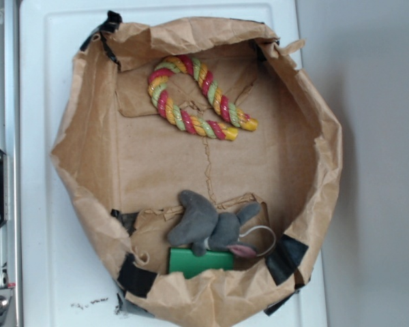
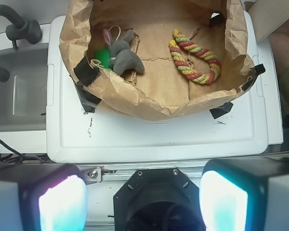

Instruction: Grab the gray animal.

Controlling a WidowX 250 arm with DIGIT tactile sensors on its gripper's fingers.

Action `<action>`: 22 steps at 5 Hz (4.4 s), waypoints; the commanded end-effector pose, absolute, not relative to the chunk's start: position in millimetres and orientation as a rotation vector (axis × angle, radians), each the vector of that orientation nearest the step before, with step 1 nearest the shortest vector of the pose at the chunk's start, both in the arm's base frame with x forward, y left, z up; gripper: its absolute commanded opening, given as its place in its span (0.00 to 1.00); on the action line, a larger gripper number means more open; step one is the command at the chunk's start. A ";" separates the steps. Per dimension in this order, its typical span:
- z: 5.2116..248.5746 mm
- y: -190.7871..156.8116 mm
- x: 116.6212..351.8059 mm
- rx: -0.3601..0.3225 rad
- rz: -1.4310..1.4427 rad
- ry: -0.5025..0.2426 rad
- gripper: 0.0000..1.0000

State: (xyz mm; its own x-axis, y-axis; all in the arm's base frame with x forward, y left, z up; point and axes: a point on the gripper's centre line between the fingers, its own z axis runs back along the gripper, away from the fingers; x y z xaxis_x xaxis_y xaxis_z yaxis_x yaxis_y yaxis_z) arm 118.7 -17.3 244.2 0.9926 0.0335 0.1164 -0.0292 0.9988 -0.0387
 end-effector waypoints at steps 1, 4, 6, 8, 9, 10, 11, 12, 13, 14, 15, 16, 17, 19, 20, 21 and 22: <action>244.2 -17.3 118.7 -0.037 0.031 -0.117 1.00; 225.3 -36.9 234.3 -0.123 0.069 -0.117 1.00; 195.2 -22.1 267.5 -0.091 0.077 -0.126 1.00; 195.2 -22.1 267.5 -0.091 0.077 -0.126 1.00; 153.6 -11.4 277.3 -0.117 0.026 -0.108 1.00; 129.8 0.9 284.2 -0.115 0.011 -0.096 1.00; 109.4 4.7 281.9 -0.114 -0.036 -0.114 1.00; 90.4 -2.8 265.4 -0.230 -0.173 -0.019 1.00; 83.6 -13.6 257.2 -0.271 -0.158 -0.100 1.00; 77.4 -27.5 252.8 -0.233 -0.125 -0.211 1.00; 73.7 -40.4 252.6 -0.241 -0.098 -0.276 1.00; 80.0 -51.7 260.7 -0.294 -0.058 -0.255 1.00; 77.6 -65.9 273.7 -0.264 -0.019 -0.238 1.00; 50.4 -68.2 286.6 -0.143 -0.009 -0.287 1.00; 61.8 -58.4 275.3 -0.215 -0.105 -0.298 1.00; 73.7 -47.3 272.3 -0.225 -0.082 -0.295 0.00; 84.4 -39.7 273.9 -0.257 -0.081 -0.280 0.00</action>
State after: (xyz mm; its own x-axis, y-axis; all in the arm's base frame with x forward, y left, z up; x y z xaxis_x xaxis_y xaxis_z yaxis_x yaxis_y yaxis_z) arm 259.7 -43.5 68.1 0.9760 -0.0560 0.2106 0.1089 0.9624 -0.2488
